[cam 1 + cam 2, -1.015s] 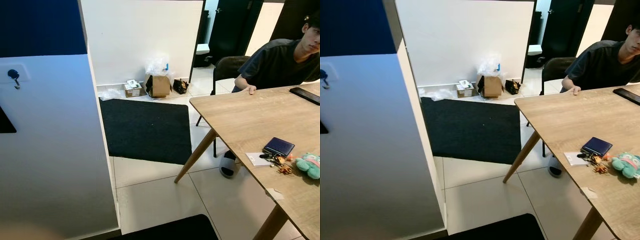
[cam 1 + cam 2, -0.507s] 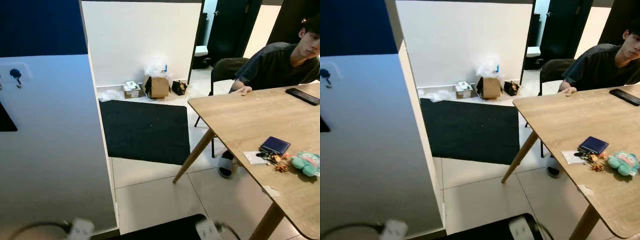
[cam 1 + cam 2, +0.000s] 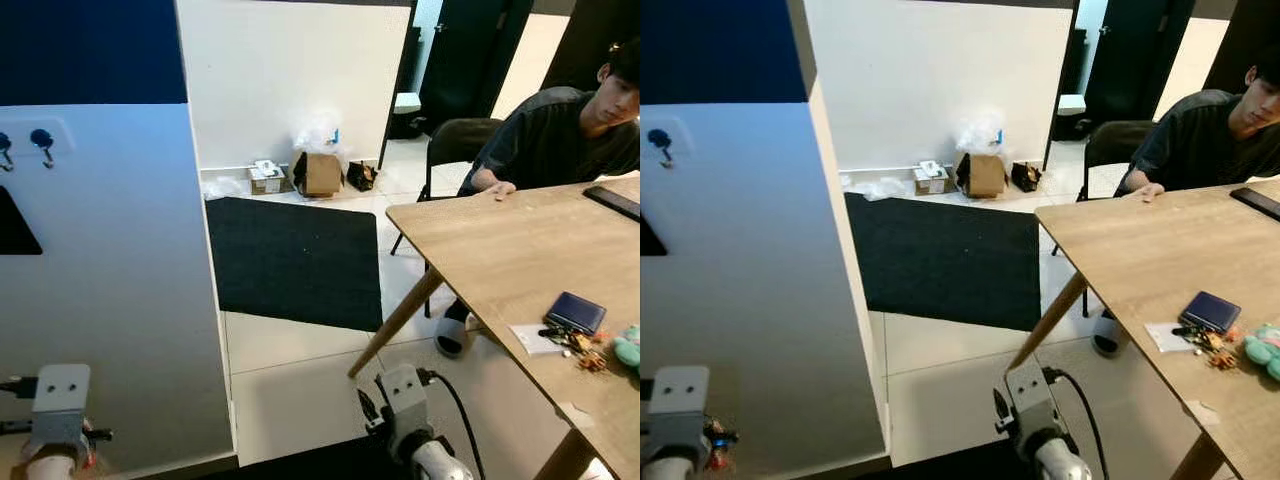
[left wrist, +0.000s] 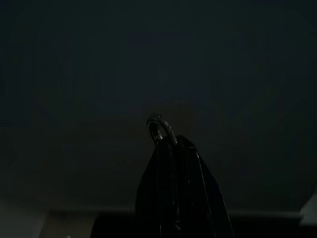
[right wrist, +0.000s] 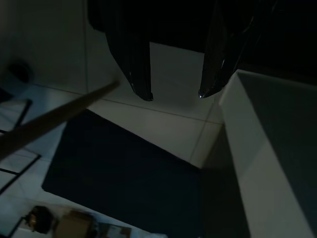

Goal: Hang keys on a hook

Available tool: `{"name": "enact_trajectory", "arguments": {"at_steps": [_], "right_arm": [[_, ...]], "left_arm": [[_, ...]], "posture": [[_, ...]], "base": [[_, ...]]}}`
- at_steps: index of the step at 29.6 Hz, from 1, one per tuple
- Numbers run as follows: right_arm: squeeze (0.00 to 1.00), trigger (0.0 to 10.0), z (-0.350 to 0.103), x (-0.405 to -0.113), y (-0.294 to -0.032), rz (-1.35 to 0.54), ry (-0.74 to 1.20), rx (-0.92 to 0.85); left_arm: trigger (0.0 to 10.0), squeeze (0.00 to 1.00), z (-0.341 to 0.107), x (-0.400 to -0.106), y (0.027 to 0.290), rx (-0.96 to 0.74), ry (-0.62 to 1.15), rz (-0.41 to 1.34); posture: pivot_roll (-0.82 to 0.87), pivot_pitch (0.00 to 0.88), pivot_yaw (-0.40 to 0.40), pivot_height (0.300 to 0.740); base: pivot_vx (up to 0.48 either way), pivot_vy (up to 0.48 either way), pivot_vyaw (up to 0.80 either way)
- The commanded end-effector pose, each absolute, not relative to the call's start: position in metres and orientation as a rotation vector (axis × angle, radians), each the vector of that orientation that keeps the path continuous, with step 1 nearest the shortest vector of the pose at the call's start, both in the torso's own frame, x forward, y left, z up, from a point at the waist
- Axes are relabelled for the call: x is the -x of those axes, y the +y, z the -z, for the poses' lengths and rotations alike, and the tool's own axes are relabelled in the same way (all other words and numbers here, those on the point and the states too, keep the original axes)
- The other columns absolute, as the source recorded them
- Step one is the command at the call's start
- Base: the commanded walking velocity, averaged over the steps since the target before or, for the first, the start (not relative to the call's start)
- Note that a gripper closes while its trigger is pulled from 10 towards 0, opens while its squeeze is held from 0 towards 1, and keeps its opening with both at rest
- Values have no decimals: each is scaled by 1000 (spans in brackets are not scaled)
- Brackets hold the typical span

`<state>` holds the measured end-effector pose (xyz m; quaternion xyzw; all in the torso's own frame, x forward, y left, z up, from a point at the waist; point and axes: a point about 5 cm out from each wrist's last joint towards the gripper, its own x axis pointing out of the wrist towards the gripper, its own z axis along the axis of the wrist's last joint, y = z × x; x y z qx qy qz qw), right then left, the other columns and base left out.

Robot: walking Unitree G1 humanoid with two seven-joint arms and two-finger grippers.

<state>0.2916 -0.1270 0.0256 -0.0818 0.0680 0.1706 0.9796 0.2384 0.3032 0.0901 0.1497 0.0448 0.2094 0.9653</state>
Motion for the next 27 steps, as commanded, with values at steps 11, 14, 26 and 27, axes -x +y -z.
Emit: {"name": "enact_trajectory", "arguments": {"at_steps": [11,14,26,27], "right_arm": [[0,10000,-68,-312,-125,-274,-46,68],[0,10000,-89,-319,-133,-247,-134,92],[0,10000,-119,-306,-191,-75,-226,160],[0,10000,-119,-306,-191,-75,-226,160]], "left_arm": [[10000,0,-131,-250,263,-311,-88,-292],[10000,0,-137,-247,254,-283,-114,-239],[10000,0,-129,-229,191,-187,-57,8],[10000,0,-129,-229,191,-187,-57,8]], "posture": [[178,93,-54,740],[171,87,-56,740],[109,80,-41,740],[109,80,-41,740]], "base": [[0,0,0],[0,0,0],[0,0,0],[0,0,0]]}}
